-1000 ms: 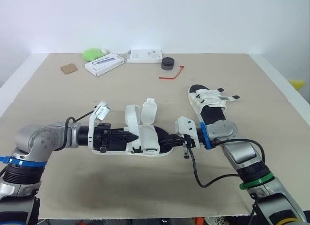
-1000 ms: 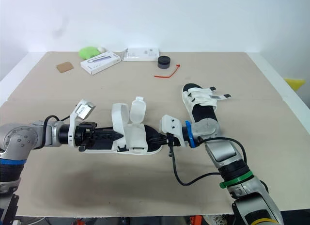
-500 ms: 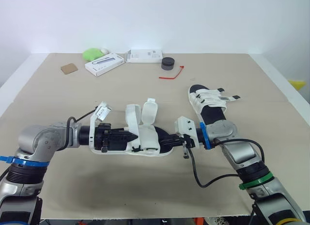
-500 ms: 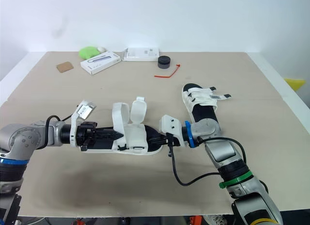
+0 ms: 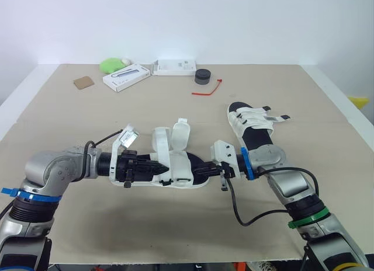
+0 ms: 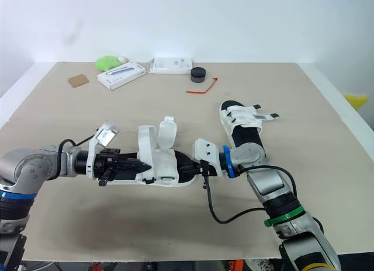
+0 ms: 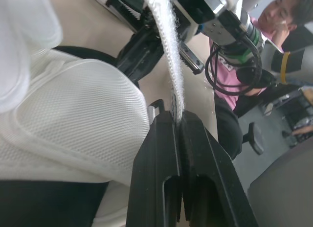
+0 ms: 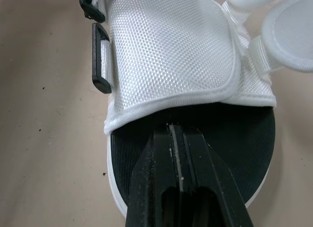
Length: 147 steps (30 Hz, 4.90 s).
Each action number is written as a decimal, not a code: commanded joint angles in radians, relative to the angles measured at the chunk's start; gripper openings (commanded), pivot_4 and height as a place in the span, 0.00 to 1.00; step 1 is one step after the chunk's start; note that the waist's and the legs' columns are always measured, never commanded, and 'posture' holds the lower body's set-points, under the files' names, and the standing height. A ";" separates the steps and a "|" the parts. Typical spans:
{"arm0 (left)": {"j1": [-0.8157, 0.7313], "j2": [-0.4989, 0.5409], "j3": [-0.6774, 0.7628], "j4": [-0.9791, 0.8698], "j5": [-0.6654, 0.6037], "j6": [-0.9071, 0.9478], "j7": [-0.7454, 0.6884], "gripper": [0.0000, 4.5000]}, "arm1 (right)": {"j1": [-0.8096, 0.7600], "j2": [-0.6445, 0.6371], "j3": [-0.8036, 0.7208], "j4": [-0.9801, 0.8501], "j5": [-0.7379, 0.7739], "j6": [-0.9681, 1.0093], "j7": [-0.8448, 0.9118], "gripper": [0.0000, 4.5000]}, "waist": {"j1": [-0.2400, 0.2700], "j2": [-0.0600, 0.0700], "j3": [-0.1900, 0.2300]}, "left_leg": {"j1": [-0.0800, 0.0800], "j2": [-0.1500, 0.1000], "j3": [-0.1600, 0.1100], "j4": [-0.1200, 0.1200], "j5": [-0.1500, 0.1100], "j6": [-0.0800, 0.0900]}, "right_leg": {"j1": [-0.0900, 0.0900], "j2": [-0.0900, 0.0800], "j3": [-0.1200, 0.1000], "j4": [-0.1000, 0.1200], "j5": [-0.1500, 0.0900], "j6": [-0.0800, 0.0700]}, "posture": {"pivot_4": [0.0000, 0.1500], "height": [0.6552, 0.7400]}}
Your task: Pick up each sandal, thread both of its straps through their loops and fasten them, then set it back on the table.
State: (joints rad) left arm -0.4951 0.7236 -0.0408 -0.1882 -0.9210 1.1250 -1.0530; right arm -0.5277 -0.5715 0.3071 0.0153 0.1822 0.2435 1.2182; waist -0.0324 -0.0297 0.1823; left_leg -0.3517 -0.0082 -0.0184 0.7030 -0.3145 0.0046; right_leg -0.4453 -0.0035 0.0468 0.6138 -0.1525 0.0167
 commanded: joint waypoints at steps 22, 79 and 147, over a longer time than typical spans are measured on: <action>0.068 0.025 -0.017 -0.072 0.076 -0.107 -0.022 0.01 | -0.009 0.006 -0.005 -0.038 0.004 -0.003 0.000 0.00 | 0.000 0.000 0.000 | 0.001 0.001 0.000 0.000 0.000 0.000 | 0.000 0.001 0.000 0.000 0.000 0.000 | 1.00 1.00; 0.015 0.107 0.021 -0.155 0.044 -0.117 -0.124 0.58 | -0.029 0.012 -0.003 -0.013 -0.008 -0.015 0.014 0.00 | -0.012 0.000 0.000 | 0.000 0.001 0.000 0.000 -0.001 -0.001 | 0.000 0.001 0.000 0.000 -0.001 0.000 | 1.00 1.00; 0.577 0.155 -0.002 -0.382 0.142 -0.391 -0.130 0.02 | -0.034 0.013 0.004 -0.020 -0.008 -0.006 0.025 0.00 | -0.012 0.000 0.000 | -0.002 0.002 0.004 -0.001 -0.003 -0.001 | -0.006 0.000 0.001 0.002 -0.003 -0.001 | 1.00 1.00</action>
State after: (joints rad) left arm 0.0768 0.8749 -0.0632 -0.5311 -0.7712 0.7590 -1.1839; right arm -0.5494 -0.5575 0.3159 0.0258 0.1686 0.2413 1.2405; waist -0.0445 -0.0296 0.1824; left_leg -0.3541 -0.0062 -0.0143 0.7023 -0.3177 0.0038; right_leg -0.4514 -0.0036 0.0478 0.6161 -0.1551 0.0158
